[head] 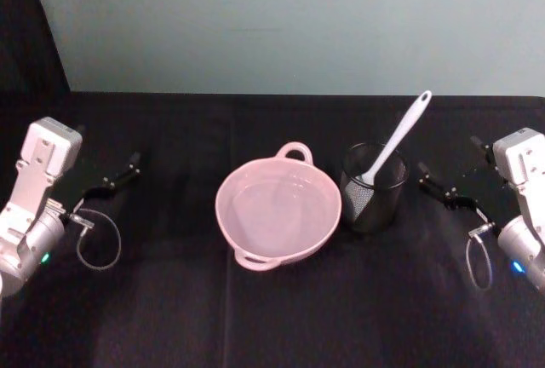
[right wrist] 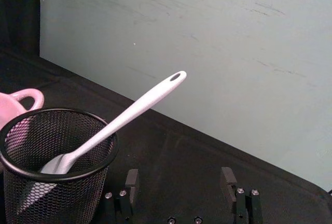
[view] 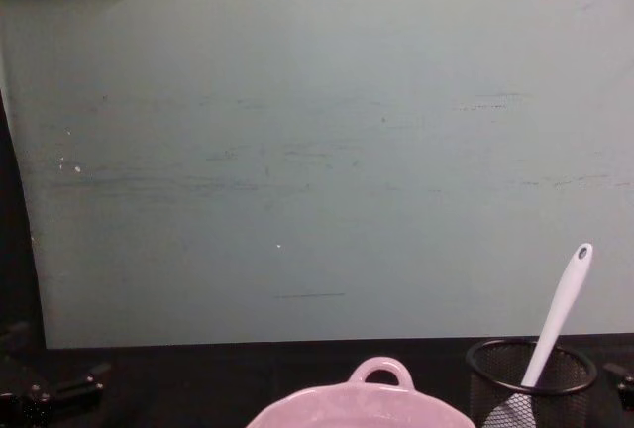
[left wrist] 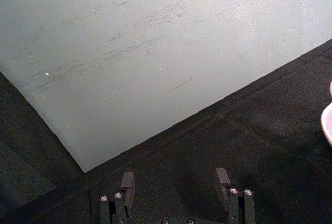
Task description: Use the one hand to pick up the spoon and stir the clear water in the bowl.
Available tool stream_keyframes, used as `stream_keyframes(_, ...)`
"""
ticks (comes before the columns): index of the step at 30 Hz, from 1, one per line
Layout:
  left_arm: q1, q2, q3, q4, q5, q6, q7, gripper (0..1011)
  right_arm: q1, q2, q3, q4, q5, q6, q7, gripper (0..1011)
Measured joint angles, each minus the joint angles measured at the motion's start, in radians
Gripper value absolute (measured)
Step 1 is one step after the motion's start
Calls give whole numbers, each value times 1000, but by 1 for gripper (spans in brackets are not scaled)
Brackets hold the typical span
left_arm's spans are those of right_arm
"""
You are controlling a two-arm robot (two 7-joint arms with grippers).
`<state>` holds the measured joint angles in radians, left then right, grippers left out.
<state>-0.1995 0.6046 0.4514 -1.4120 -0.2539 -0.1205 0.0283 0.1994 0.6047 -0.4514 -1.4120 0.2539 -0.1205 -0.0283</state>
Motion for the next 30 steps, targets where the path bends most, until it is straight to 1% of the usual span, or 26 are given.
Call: stream_keyframes(30,0,0,0,0,0,0,0,1011,0,0,0,0,0,0,0,1003)
